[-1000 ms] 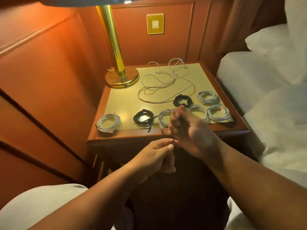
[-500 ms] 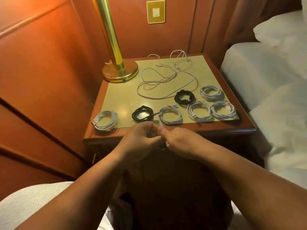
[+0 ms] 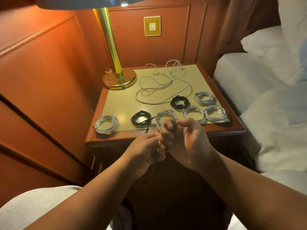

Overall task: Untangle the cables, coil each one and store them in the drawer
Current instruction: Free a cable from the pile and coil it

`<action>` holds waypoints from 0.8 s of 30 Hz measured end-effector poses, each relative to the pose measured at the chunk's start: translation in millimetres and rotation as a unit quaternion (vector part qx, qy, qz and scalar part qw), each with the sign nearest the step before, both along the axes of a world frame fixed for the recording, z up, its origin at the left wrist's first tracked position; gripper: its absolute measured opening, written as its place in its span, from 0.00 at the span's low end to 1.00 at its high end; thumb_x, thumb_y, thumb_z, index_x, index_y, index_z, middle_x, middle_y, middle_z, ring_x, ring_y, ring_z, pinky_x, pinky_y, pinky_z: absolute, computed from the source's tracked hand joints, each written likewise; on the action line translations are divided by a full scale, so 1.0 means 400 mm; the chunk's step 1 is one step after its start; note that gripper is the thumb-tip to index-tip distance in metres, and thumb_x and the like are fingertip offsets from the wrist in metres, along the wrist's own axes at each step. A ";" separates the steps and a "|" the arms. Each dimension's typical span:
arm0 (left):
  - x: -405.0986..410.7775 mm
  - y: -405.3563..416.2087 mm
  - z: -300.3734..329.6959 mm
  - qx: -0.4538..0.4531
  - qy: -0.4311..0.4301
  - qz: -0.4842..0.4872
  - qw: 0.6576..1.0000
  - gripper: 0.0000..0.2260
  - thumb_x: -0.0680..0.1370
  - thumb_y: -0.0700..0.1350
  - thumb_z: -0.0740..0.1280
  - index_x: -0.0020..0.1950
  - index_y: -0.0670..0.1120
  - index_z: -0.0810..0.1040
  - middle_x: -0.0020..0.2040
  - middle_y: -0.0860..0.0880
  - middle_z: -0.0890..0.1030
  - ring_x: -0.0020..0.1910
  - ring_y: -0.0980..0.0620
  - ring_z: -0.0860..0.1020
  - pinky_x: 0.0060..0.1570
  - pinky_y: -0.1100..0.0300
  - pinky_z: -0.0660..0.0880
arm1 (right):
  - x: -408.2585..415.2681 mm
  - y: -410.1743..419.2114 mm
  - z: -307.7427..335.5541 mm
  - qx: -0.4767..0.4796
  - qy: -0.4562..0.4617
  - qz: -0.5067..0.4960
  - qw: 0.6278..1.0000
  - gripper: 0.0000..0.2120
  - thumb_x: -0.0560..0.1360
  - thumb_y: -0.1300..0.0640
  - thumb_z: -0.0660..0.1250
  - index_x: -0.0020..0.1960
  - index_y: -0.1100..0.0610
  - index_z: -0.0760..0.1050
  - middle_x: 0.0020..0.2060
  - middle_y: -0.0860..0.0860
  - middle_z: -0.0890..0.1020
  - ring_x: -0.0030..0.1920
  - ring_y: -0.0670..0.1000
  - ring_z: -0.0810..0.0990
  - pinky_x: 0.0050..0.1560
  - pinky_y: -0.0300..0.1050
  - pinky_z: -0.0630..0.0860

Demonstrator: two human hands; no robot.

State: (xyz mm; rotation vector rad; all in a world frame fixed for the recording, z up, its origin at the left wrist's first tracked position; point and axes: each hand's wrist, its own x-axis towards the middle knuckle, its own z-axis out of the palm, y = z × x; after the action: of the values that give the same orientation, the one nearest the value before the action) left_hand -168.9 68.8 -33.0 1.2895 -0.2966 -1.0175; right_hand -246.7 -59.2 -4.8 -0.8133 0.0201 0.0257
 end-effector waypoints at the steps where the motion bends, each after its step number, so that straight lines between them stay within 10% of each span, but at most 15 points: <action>1: -0.007 -0.001 0.002 0.013 -0.005 -0.007 1.000 0.05 0.82 0.40 0.62 0.49 0.42 0.76 0.36 0.48 0.76 0.32 0.54 0.73 0.37 0.59 0.70 | 0.001 -0.003 -0.001 -0.023 -0.014 -0.008 1.000 0.09 0.70 0.52 0.57 0.43 0.57 0.65 0.34 0.51 0.65 0.35 0.51 0.64 0.38 0.44 0.66; 4: -0.024 -0.004 0.008 0.052 -0.037 -0.029 0.998 0.06 0.82 0.42 0.62 0.51 0.42 0.78 0.37 0.47 0.77 0.34 0.53 0.74 0.39 0.58 0.72 | 0.005 -0.011 -0.015 -0.320 -0.034 -0.068 0.944 0.06 0.72 0.53 0.57 0.45 0.55 0.68 0.36 0.50 0.70 0.38 0.50 0.69 0.41 0.49 0.70; 7: -0.026 -0.004 0.017 0.083 -0.096 -0.062 0.990 0.10 0.81 0.41 0.64 0.43 0.46 0.82 0.39 0.43 0.78 0.37 0.48 0.75 0.40 0.57 0.74 | 0.009 -0.012 -0.029 -0.692 -0.043 -0.067 0.717 0.17 0.75 0.41 0.50 0.51 0.52 0.69 0.44 0.49 0.74 0.45 0.49 0.73 0.48 0.49 0.73; 9: -0.018 -0.002 0.024 0.101 -0.119 -0.082 0.984 0.15 0.81 0.40 0.64 0.36 0.49 0.82 0.39 0.42 0.77 0.37 0.48 0.74 0.41 0.56 0.74 | 0.011 -0.014 -0.026 -0.791 -0.048 -0.035 0.609 0.19 0.78 0.41 0.49 0.54 0.53 0.69 0.46 0.50 0.73 0.47 0.48 0.71 0.51 0.47 0.70; 12: 0.000 0.007 0.035 0.139 -0.158 -0.068 0.975 0.16 0.80 0.40 0.67 0.33 0.51 0.83 0.38 0.48 0.78 0.35 0.53 0.74 0.38 0.60 0.72 | 0.019 -0.020 -0.011 -0.837 -0.011 0.003 0.547 0.14 0.83 0.45 0.50 0.49 0.52 0.68 0.43 0.49 0.72 0.45 0.49 0.70 0.47 0.45 0.65; 17: 0.032 0.018 0.041 0.174 -0.242 -0.055 0.953 0.14 0.78 0.40 0.68 0.37 0.57 0.84 0.33 0.51 0.79 0.34 0.53 0.74 0.36 0.59 0.70 | 0.026 -0.016 -0.016 -0.802 0.059 0.015 0.594 0.25 0.82 0.37 0.46 0.45 0.52 0.74 0.40 0.47 0.77 0.43 0.47 0.76 0.45 0.48 0.71; 24: 0.040 0.027 0.064 0.076 -0.227 -0.039 0.970 0.07 0.73 0.43 0.74 0.40 0.41 0.81 0.35 0.46 0.80 0.32 0.58 0.76 0.31 0.69 0.71 | 0.036 -0.028 -0.012 -0.310 0.239 0.128 0.911 0.29 0.81 0.35 0.48 0.36 0.56 0.69 0.26 0.49 0.61 0.27 0.49 0.56 0.30 0.45 0.55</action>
State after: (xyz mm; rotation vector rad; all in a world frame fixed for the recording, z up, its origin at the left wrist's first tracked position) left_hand -153.0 79.7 -7.5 1.6599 -0.6319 -0.8111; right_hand -232.5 -70.3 -9.6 -1.4268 0.4031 0.4887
